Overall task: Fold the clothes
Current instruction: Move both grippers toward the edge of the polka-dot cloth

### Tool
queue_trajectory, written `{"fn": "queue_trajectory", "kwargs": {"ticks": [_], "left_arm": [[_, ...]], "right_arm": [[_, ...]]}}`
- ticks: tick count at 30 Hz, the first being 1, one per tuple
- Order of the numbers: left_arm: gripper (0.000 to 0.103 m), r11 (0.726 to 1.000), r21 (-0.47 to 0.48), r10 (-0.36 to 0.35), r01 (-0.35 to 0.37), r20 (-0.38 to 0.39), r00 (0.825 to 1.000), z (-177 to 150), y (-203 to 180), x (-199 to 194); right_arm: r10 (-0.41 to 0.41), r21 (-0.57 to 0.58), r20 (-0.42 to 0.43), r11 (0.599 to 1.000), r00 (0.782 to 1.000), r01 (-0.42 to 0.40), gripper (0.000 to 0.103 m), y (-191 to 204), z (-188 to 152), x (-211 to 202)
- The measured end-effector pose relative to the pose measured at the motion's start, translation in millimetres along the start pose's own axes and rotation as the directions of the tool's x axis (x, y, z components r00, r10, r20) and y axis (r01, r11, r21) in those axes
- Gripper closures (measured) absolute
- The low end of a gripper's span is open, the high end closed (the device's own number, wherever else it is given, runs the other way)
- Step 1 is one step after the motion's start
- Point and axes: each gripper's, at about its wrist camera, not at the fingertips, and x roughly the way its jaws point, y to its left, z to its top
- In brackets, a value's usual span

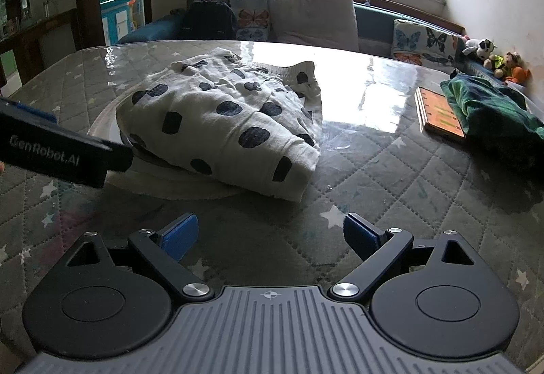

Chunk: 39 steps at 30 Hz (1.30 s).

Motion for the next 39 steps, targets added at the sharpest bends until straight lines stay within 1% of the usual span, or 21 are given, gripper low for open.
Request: {"fn": "queue_trajectory", "kwargs": {"ticks": [3,6,9,14,17,23,28,30,34,39], "left_arm": [[0.0,1.0,0.026,-0.005,0.005,-0.006,1.0,8.9,0.3,10.9],[0.0,0.998,0.045,-0.047,0.047,0.002,0.999,16.5,9.1,15.5],[0.0,0.994,0.057,-0.094,0.094,-0.006,0.996,21.4,15.4,23.3],[0.0,0.986,0.1,-0.132,0.132,-0.008,0.991,30.4,16.9,37.1],[0.0,0.98,0.108,-0.165,0.167,-0.028,0.986,34.4,16.9,46.1],[0.0,0.966,0.152,-0.204,0.209,-0.045,0.978,33.5,12.6,51.3],[0.0,0.962,0.158,-0.217,0.222,-0.048,0.975,34.0,8.1,53.6],[0.0,0.963,0.162,-0.21,0.214,-0.043,0.977,34.8,4.0,55.6],[0.0,0.969,0.134,-0.205,0.209,-0.042,0.978,36.2,8.3,56.5],[0.0,0.97,0.119,-0.206,0.21,-0.045,0.977,36.4,13.4,57.7]], "right_arm": [[0.003,-0.007,0.002,1.0,1.0,-0.003,0.009,-1.6,-2.9,-1.2],[-0.002,-0.016,-0.038,1.0,0.999,0.002,0.009,-2.7,1.6,7.2],[-0.005,-0.024,-0.033,1.0,0.999,0.004,0.009,-2.4,4.7,8.9],[0.0,-0.028,-0.018,1.0,1.0,-0.001,0.009,-1.0,10.3,17.1],[0.007,-0.032,-0.023,0.999,1.0,-0.007,0.009,-0.9,13.5,22.0],[0.016,-0.031,-0.033,0.999,0.999,-0.017,0.009,-1.9,16.5,29.2],[0.018,-0.022,-0.04,1.0,0.999,-0.019,0.009,-4.3,16.0,31.3],[0.018,-0.024,-0.041,1.0,0.999,-0.019,0.009,-4.7,16.0,32.1],[0.01,-0.039,-0.032,0.999,0.999,-0.011,0.01,-4.0,18.2,31.7],[0.03,-0.037,-0.035,0.999,0.999,-0.031,0.015,-3.1,19.9,32.6]]}}
